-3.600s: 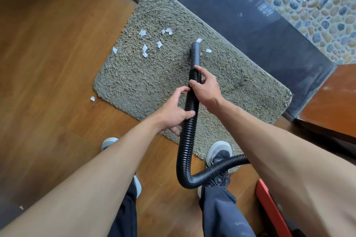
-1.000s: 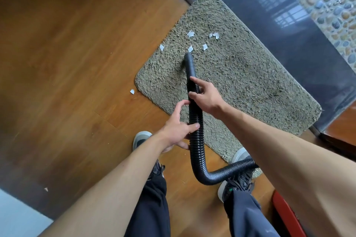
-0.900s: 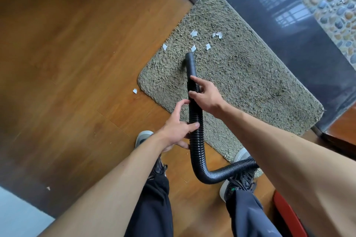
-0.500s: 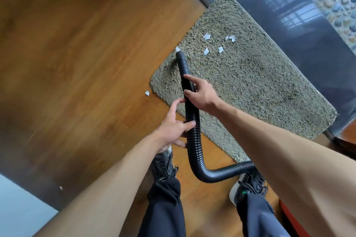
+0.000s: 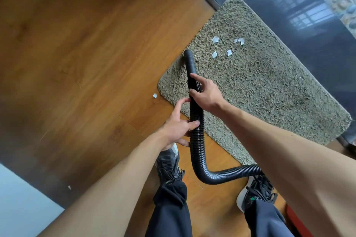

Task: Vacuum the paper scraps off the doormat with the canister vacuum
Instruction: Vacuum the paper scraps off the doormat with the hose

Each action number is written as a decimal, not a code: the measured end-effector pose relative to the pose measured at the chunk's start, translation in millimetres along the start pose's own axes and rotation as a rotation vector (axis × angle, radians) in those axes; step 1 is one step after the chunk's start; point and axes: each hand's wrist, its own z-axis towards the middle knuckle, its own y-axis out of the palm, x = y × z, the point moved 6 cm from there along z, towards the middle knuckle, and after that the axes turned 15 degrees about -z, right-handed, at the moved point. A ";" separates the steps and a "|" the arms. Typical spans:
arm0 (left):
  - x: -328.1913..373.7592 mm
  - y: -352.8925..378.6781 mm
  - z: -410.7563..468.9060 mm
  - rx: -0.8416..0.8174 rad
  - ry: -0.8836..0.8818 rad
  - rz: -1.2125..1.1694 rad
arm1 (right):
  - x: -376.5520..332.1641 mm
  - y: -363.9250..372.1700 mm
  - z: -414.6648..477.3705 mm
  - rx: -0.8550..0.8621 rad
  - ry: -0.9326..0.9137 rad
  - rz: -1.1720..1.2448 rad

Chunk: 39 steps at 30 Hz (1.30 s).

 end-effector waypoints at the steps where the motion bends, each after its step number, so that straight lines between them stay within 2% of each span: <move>1: -0.4 1.0 -0.4 0.000 -0.002 0.002 | -0.1 -0.7 -1.5 -0.004 0.002 0.001; 20: -0.3 61.9 12.2 -0.113 -0.042 0.167 | 72.3 -28.6 -19.9 0.048 0.163 0.314; 39: 2.4 43.4 12.9 -0.073 -0.018 0.123 | 53.6 -22.4 -9.8 0.064 0.104 0.208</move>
